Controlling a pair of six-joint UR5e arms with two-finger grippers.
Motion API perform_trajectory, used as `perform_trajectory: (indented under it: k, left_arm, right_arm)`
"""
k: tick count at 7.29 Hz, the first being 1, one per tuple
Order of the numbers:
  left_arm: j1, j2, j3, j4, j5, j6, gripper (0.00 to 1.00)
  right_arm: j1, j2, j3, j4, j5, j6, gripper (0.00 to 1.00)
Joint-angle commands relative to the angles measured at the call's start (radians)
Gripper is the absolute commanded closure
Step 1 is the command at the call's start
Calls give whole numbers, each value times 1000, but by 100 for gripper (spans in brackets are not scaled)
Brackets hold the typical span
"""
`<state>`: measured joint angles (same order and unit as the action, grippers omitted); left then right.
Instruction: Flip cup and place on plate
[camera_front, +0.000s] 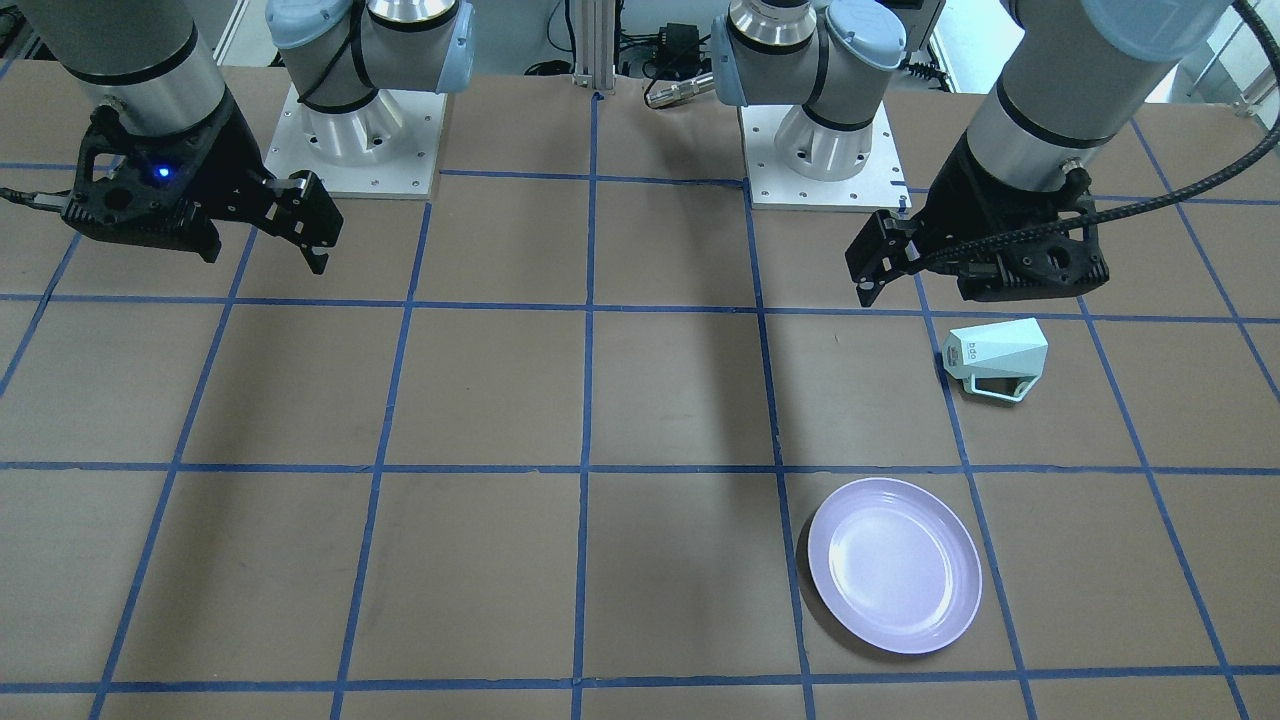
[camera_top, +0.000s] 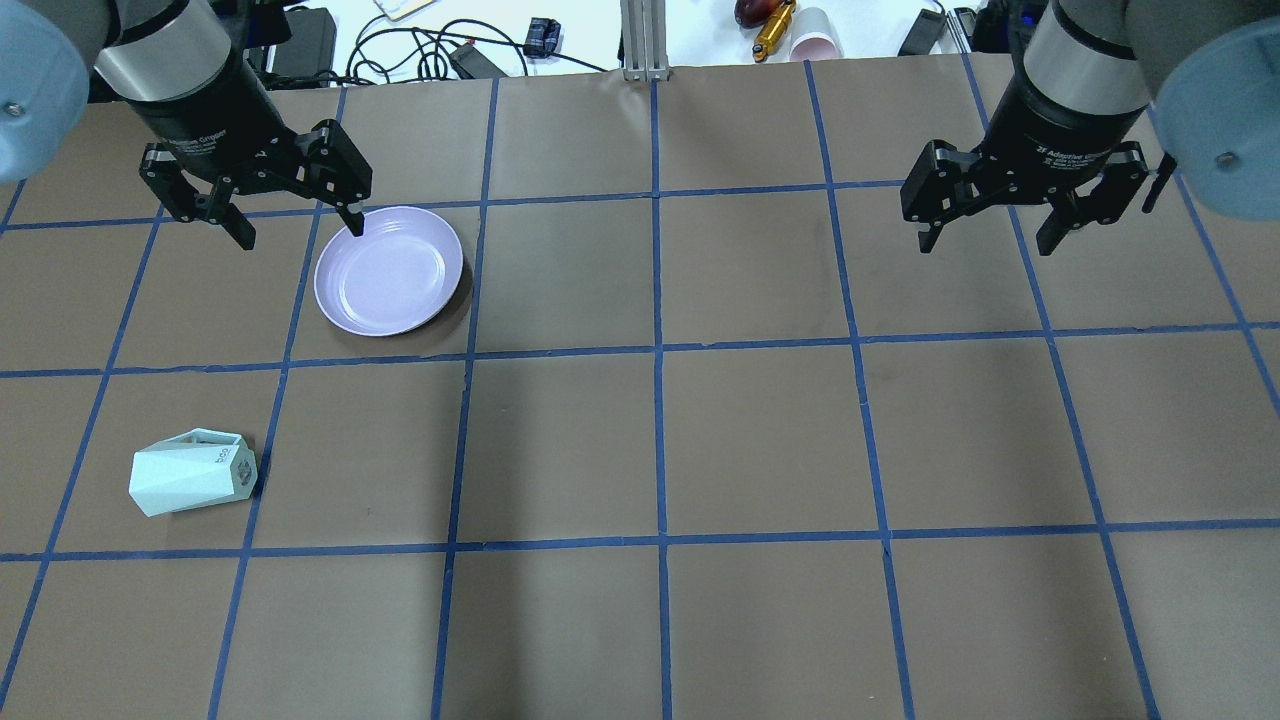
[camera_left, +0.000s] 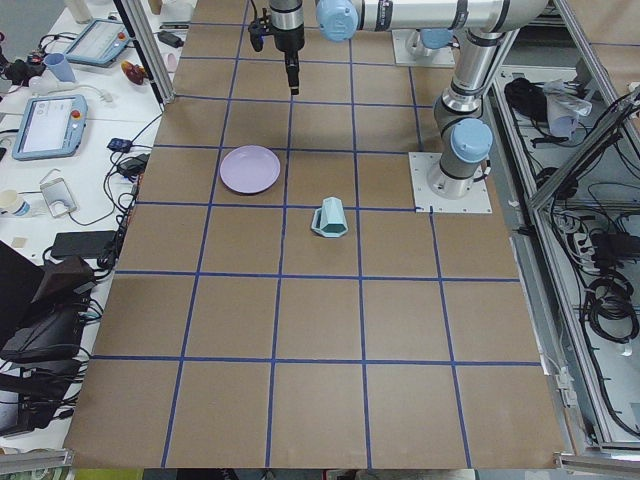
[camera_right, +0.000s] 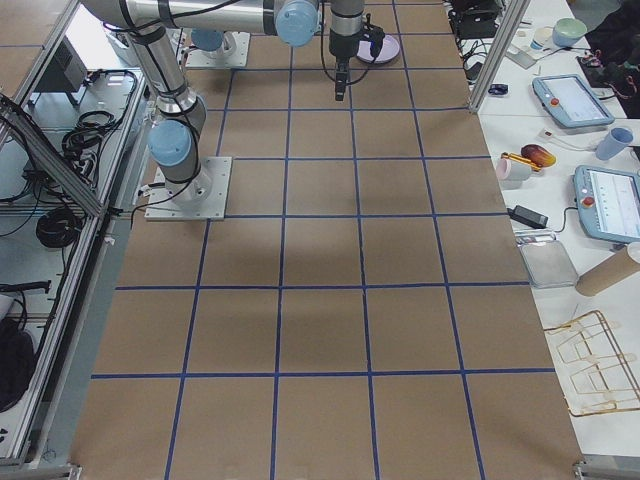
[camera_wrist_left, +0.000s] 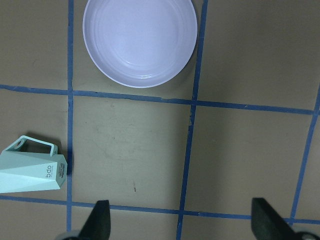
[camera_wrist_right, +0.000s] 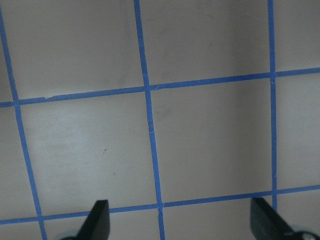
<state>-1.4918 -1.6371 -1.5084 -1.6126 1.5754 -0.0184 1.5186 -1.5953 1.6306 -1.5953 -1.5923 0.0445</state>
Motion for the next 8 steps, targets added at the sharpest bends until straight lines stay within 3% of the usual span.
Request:
perform_trajectory:
  k: [1, 8]
  left_arm:
    - [-1, 0, 0, 0, 0, 0, 0]
    - [-2, 28, -30, -3, -5, -2, 0]
  right_arm:
    - [0, 0, 0, 0, 0, 0, 0]
    - [0, 1, 0, 0, 0, 0, 0]
